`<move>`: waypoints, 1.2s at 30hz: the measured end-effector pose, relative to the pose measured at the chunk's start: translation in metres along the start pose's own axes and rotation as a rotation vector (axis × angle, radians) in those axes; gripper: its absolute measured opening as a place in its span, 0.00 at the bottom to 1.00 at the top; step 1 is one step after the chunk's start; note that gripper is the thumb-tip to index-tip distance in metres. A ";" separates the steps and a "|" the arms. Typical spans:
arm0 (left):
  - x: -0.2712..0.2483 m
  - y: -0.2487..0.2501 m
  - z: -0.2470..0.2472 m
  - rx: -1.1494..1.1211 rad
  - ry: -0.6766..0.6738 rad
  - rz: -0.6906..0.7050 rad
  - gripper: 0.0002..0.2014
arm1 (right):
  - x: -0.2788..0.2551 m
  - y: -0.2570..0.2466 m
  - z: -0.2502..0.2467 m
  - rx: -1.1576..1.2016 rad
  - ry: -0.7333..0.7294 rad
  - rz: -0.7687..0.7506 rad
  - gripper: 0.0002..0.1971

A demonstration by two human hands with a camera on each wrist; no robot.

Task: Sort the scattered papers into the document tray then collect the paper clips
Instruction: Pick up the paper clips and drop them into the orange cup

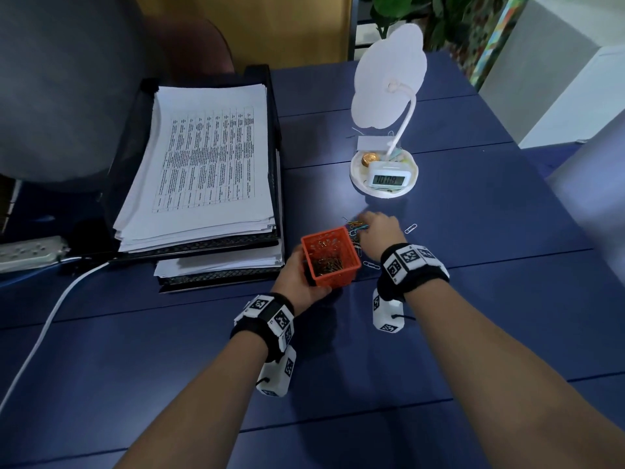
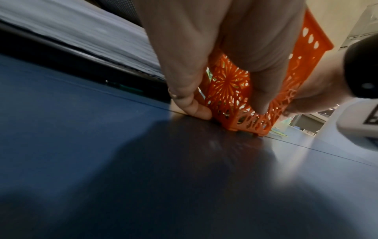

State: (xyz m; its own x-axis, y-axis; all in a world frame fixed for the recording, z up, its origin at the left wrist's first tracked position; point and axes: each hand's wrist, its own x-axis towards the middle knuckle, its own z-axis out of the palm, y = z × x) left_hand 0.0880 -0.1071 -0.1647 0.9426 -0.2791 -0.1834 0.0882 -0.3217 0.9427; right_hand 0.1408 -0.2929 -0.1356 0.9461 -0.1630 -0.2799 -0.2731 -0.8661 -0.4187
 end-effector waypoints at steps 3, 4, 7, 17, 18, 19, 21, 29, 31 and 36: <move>0.001 -0.002 0.000 -0.002 -0.002 0.014 0.34 | 0.004 -0.003 0.006 -0.174 -0.128 -0.089 0.25; 0.001 -0.002 0.000 0.001 0.000 0.011 0.34 | 0.005 -0.003 0.006 -0.220 -0.146 -0.106 0.25; 0.001 0.000 -0.001 -0.002 -0.007 0.007 0.33 | 0.008 0.001 0.007 -0.217 -0.121 -0.101 0.22; -0.002 0.006 -0.001 0.004 -0.014 0.031 0.33 | -0.003 0.009 -0.006 -0.045 -0.004 0.042 0.13; -0.002 0.006 -0.001 0.005 -0.015 0.029 0.33 | -0.006 0.010 -0.009 0.000 0.029 0.049 0.10; -0.001 0.006 -0.001 0.008 -0.019 0.024 0.33 | -0.008 0.010 -0.013 0.039 0.054 0.051 0.08; -0.001 0.005 -0.001 0.012 -0.025 0.018 0.33 | -0.014 0.007 -0.026 0.105 0.088 0.033 0.07; 0.000 0.004 0.002 0.003 0.003 0.033 0.35 | -0.051 -0.043 -0.065 0.288 0.070 -0.246 0.05; -0.001 0.007 0.002 0.000 0.008 0.029 0.35 | -0.056 -0.049 -0.058 0.191 -0.023 -0.288 0.05; -0.008 0.008 -0.002 -0.003 0.012 0.002 0.35 | -0.059 -0.040 -0.052 0.312 -0.075 -0.226 0.07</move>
State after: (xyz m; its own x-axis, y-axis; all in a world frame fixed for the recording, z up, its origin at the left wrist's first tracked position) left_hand 0.0819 -0.1061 -0.1558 0.9465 -0.2693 -0.1779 0.0870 -0.3180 0.9441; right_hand 0.1053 -0.2731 -0.0572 0.9762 0.0608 -0.2080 -0.1097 -0.6891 -0.7163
